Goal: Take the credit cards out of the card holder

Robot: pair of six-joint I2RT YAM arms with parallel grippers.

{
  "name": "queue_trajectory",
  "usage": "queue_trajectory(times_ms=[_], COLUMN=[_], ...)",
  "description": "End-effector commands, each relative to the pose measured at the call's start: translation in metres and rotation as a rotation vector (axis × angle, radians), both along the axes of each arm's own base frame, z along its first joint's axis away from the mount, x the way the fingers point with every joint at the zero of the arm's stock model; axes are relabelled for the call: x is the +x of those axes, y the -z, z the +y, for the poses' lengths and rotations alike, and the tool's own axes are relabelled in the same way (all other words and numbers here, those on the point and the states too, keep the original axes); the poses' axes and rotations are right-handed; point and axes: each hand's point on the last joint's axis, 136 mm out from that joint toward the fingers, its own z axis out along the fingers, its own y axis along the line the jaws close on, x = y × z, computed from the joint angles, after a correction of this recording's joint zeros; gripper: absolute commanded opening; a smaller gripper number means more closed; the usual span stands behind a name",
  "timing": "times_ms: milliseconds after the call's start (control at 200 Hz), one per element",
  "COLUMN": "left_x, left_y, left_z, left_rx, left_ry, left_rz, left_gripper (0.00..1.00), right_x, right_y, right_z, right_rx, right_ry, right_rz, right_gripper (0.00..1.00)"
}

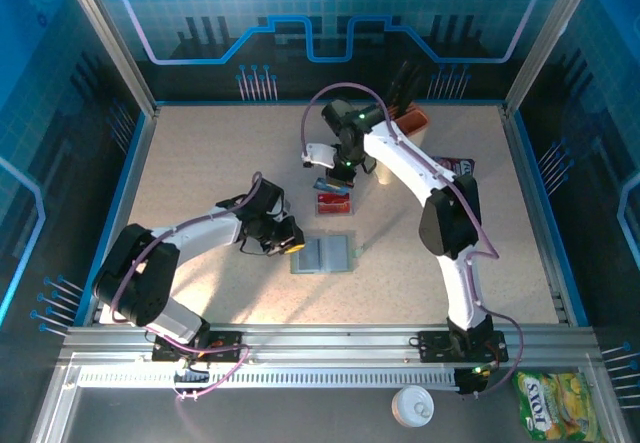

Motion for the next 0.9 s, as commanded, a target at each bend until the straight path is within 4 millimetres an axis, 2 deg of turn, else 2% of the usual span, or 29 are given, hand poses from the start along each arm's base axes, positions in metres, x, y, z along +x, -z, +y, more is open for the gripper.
queue_trajectory(times_ms=[0,160,280,300,410,610,895], left_x=[0.007,0.015,0.019,0.020,0.022,0.022,0.023], left_y=[-0.009,-0.010,-0.010,-0.009,-0.009,-0.010,-0.009], left_z=[0.001,0.001,0.001,0.001,0.002,0.004,0.003], left_rx=[0.016,0.013,0.009,0.009,0.009,0.008,0.003], left_ry=[0.013,0.017,0.014,0.014,0.014,0.008,0.007], left_rz=[-0.020,-0.014,-0.009,-0.007,-0.007,-0.010,-0.008], left_gripper=[0.13,0.13,0.13,0.13,0.13,0.13,0.13], right_x=[0.000,0.014,0.016,0.017,0.018,0.017,0.023], right_y=[0.007,0.011,0.009,0.020,0.023,0.010,0.002], right_z=[-0.007,-0.008,-0.008,-0.008,-0.007,-0.001,-0.001], right_rx=[-0.017,-0.019,-0.021,-0.034,-0.031,0.007,0.017], right_ry=[-0.019,-0.009,-0.025,-0.026,-0.032,-0.037,-0.035], right_rz=[0.061,0.047,0.035,0.056,0.058,0.056,0.023], right_gripper=[0.00,0.00,0.00,0.00,0.00,0.00,0.00])
